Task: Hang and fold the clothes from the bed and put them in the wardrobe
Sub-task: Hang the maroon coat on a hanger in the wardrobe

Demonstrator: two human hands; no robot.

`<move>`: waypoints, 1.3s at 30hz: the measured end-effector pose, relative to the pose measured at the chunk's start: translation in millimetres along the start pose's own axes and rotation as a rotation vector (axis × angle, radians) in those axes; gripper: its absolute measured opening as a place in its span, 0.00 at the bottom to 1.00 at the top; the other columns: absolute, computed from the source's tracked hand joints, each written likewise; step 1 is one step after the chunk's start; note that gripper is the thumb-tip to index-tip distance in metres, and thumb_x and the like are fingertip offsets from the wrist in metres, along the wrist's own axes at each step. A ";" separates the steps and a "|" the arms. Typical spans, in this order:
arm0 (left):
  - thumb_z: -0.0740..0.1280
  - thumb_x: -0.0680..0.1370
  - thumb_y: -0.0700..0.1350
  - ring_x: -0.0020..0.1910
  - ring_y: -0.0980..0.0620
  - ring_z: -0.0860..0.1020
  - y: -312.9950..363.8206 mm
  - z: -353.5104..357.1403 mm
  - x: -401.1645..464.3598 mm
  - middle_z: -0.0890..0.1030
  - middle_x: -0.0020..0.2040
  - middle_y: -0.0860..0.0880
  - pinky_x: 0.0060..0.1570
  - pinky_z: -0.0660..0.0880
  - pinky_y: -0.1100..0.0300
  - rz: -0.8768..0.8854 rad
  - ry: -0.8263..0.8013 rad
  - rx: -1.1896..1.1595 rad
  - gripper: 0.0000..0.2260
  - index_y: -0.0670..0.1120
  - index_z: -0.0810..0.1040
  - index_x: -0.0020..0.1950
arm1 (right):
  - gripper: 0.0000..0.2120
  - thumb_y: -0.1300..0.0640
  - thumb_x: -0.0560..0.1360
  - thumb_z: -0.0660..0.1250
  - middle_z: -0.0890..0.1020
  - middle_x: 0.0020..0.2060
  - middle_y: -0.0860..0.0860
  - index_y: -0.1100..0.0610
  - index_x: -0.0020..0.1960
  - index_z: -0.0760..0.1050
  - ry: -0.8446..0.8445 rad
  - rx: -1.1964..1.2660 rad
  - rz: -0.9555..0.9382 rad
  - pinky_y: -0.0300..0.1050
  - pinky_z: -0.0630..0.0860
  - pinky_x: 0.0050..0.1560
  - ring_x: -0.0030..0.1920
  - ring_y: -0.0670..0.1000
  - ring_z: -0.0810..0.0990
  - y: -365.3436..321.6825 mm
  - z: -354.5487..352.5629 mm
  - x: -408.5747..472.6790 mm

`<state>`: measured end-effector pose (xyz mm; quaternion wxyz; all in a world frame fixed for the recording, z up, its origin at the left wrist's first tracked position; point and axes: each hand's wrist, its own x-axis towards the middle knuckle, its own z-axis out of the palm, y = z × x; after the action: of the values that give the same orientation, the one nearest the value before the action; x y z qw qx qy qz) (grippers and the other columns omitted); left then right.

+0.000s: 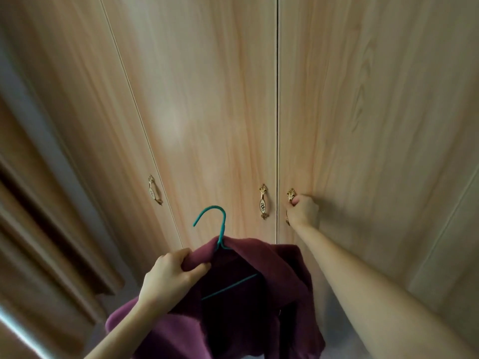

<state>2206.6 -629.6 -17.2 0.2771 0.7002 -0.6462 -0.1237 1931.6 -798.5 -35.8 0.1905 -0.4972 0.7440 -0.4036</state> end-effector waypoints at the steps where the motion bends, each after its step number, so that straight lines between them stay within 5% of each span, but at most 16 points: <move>1: 0.69 0.70 0.62 0.33 0.59 0.77 -0.7 0.8 -5.4 0.80 0.32 0.57 0.32 0.73 0.59 -0.001 -0.002 0.013 0.13 0.53 0.77 0.37 | 0.05 0.52 0.77 0.67 0.84 0.44 0.53 0.52 0.47 0.80 0.015 -0.023 -0.016 0.46 0.77 0.46 0.48 0.56 0.82 1.8 -0.1 -5.3; 6: 0.67 0.69 0.65 0.34 0.59 0.77 -9.2 -4.8 -38.5 0.79 0.33 0.56 0.32 0.73 0.59 0.033 -0.002 0.063 0.16 0.53 0.76 0.38 | 0.09 0.58 0.81 0.58 0.81 0.51 0.57 0.59 0.58 0.72 0.064 -0.176 -0.121 0.48 0.72 0.43 0.52 0.60 0.81 6.8 2.6 -46.6; 11: 0.66 0.69 0.67 0.34 0.59 0.77 -18.7 -19.1 -67.3 0.79 0.33 0.56 0.34 0.74 0.57 0.085 0.003 0.065 0.18 0.52 0.74 0.38 | 0.09 0.63 0.80 0.53 0.75 0.55 0.59 0.62 0.59 0.65 0.090 -0.161 -0.166 0.57 0.76 0.50 0.52 0.62 0.79 20.5 -9.0 -106.2; 16: 0.68 0.70 0.64 0.33 0.59 0.76 -30.4 -24.5 -105.1 0.78 0.31 0.56 0.33 0.73 0.57 0.160 -0.062 0.021 0.16 0.53 0.74 0.37 | 0.08 0.59 0.82 0.55 0.77 0.51 0.54 0.58 0.58 0.68 0.140 -0.149 -0.212 0.49 0.77 0.47 0.49 0.53 0.79 47.3 -42.9 -163.8; 23: 0.68 0.68 0.65 0.33 0.58 0.76 -27.2 -7.6 -175.4 0.78 0.31 0.56 0.33 0.71 0.58 0.260 -0.215 0.005 0.15 0.54 0.73 0.37 | 0.07 0.58 0.82 0.56 0.81 0.43 0.53 0.56 0.54 0.72 0.221 -0.153 -0.159 0.43 0.68 0.36 0.39 0.52 0.78 84.9 -102.5 -225.7; 30: 0.68 0.69 0.64 0.34 0.59 0.75 16.4 1.5 -213.6 0.78 0.32 0.56 0.32 0.69 0.59 0.380 -0.267 -0.017 0.14 0.55 0.73 0.37 | 0.05 0.58 0.81 0.60 0.82 0.43 0.49 0.52 0.52 0.74 0.261 -0.151 -0.136 0.52 0.81 0.44 0.42 0.50 0.82 131.9 -168.5 -264.3; 39: 0.65 0.64 0.67 0.34 0.59 0.76 117.1 47.2 -262.7 0.78 0.32 0.57 0.31 0.70 0.62 0.567 -0.319 -0.062 0.16 0.56 0.73 0.38 | 0.09 0.61 0.80 0.62 0.83 0.51 0.50 0.54 0.58 0.76 0.245 -0.091 -0.099 0.46 0.79 0.55 0.52 0.49 0.82 190.0 -258.3 -280.0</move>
<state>2048.4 -385.9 -40.2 0.2170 0.4554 -0.8466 -0.1696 1764.6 -407.9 -63.5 0.0552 -0.4884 0.7539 -0.4359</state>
